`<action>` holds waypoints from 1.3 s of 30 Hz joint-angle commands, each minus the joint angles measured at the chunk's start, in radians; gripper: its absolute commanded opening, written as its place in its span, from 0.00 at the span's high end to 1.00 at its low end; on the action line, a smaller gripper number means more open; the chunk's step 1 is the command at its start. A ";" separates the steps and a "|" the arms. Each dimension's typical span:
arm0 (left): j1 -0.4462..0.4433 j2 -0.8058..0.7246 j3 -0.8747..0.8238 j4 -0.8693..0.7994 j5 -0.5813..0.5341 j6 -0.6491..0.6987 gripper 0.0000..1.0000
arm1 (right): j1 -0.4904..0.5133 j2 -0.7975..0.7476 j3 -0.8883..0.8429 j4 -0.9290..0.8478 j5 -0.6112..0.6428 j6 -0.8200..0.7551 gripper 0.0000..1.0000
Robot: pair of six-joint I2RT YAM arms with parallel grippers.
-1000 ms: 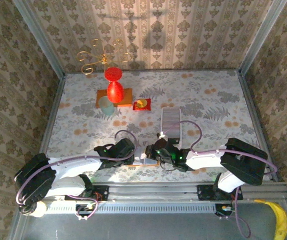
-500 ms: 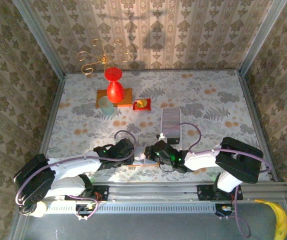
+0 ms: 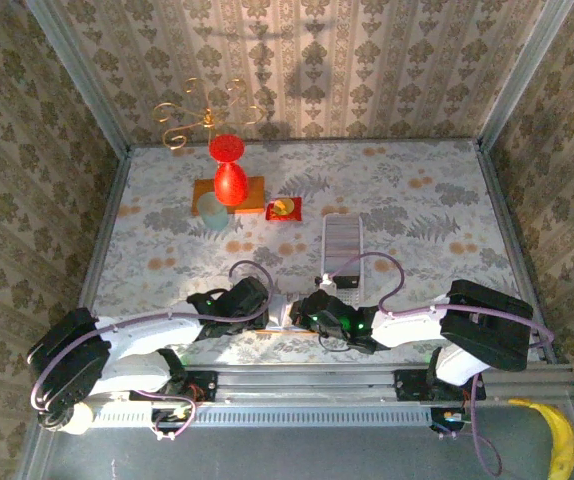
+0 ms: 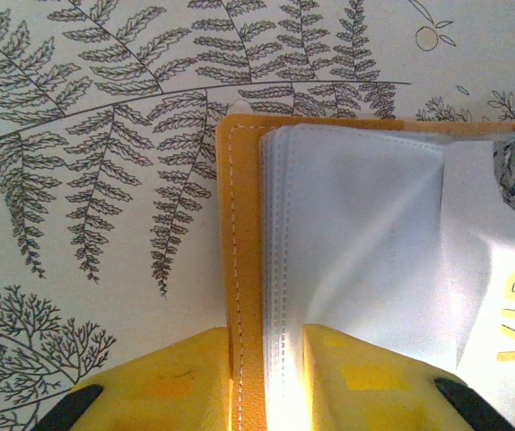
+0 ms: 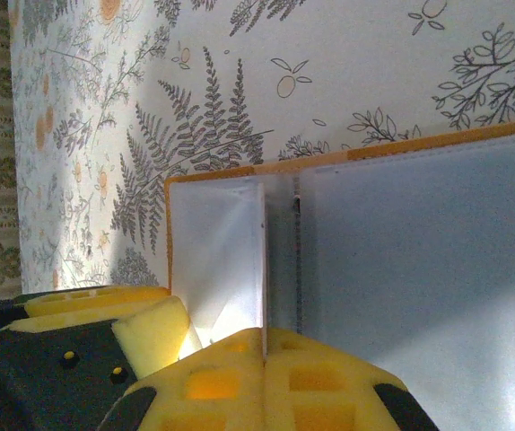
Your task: Put the credit cards into the card holder
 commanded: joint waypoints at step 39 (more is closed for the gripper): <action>-0.008 0.024 -0.036 -0.011 0.031 -0.023 0.74 | 0.012 0.071 0.014 0.060 -0.106 0.006 1.00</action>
